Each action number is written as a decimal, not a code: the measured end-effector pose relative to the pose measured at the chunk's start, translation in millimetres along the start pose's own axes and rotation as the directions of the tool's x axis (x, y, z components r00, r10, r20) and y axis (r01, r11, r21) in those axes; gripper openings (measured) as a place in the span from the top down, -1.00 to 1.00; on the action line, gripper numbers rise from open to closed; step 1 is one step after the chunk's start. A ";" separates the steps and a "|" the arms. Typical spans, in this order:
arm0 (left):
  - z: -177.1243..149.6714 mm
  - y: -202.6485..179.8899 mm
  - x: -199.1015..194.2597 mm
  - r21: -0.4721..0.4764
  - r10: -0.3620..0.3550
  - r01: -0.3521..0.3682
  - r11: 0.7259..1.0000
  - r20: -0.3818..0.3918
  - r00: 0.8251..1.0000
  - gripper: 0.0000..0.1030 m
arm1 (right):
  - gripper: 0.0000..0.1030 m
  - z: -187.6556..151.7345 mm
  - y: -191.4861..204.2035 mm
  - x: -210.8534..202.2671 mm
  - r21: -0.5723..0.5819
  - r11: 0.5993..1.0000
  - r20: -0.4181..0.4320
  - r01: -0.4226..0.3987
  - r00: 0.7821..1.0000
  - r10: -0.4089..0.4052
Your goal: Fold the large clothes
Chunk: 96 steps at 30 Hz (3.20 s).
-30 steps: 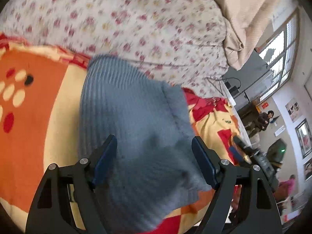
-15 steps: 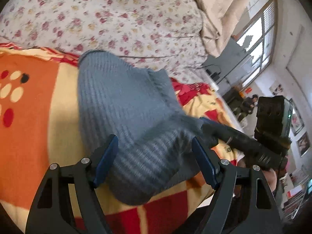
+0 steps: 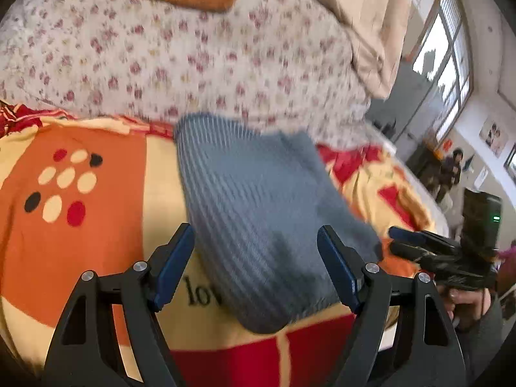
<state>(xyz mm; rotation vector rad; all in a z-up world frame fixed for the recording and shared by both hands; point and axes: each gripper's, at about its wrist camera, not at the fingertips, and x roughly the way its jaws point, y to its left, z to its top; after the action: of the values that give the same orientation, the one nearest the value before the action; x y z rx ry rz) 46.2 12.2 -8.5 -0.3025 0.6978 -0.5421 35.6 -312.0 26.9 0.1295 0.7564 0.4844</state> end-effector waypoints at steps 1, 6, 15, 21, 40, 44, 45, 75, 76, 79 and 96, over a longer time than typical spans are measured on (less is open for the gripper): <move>1.1 -1.0 -1.1 -0.015 -0.021 0.022 1.000 0.026 0.999 -0.53 | -0.04 5.4 4.8 -10.6 -0.001 1.000 0.076 -0.026 0.997 0.026; -0.9 -11.7 7.0 0.026 -0.078 0.078 0.997 0.002 0.997 -0.51 | 0.65 12.8 47.4 12.4 -0.136 0.991 0.095 0.012 0.996 0.001; -48.5 -21.5 48.1 0.213 0.179 -0.136 0.967 -0.194 0.965 0.39 | 1.00 -28.9 10.8 94.0 0.035 0.998 -0.334 0.043 0.942 -0.029; -50.6 -20.0 49.5 0.220 0.187 -0.144 0.965 -0.192 0.963 0.37 | 0.89 -28.9 13.9 88.0 0.038 0.999 -0.336 0.008 0.942 0.005; -46.6 -22.1 44.9 0.199 0.171 -0.140 0.970 -0.152 0.973 0.36 | 0.87 39.9 -0.5 60.6 0.054 0.989 -0.032 0.141 0.990 -0.139; -47.5 -22.9 45.3 0.206 0.175 -0.143 0.968 -0.147 0.974 0.35 | 0.82 82.0 -2.2 82.5 0.147 0.985 0.001 0.088 0.996 -0.089; -47.7 -22.7 45.3 0.207 0.175 -0.143 0.968 -0.146 0.974 0.35 | 0.82 89.4 -3.4 97.5 0.167 0.984 -0.025 0.069 0.998 -0.066; 60.1 7.3 136.9 0.207 0.131 -0.081 0.975 -0.243 0.961 -0.15 | 0.75 101.8 -35.6 122.1 0.239 0.965 0.083 0.113 0.987 -0.136; 51.3 9.9 137.8 0.210 0.134 -0.084 0.974 -0.238 0.962 -0.15 | 0.70 104.9 -29.9 128.7 0.213 0.972 0.079 0.097 0.990 -0.116; 46.5 3.6 139.4 0.253 0.154 -0.095 0.963 -0.228 0.961 -0.18 | 0.47 101.6 -36.0 170.9 0.202 0.968 -0.065 0.148 0.988 -0.137; 44.0 4.6 141.3 0.244 0.121 -0.062 0.968 -0.231 0.965 -0.40 | -0.65 73.6 -35.0 225.2 0.116 0.986 -0.260 0.118 0.962 -0.084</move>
<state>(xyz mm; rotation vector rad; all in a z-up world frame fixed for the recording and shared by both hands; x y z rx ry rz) 167.6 -60.1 -52.5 0.0209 0.8728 -0.5725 239.6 -233.6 -71.0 0.1516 1.0427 0.3572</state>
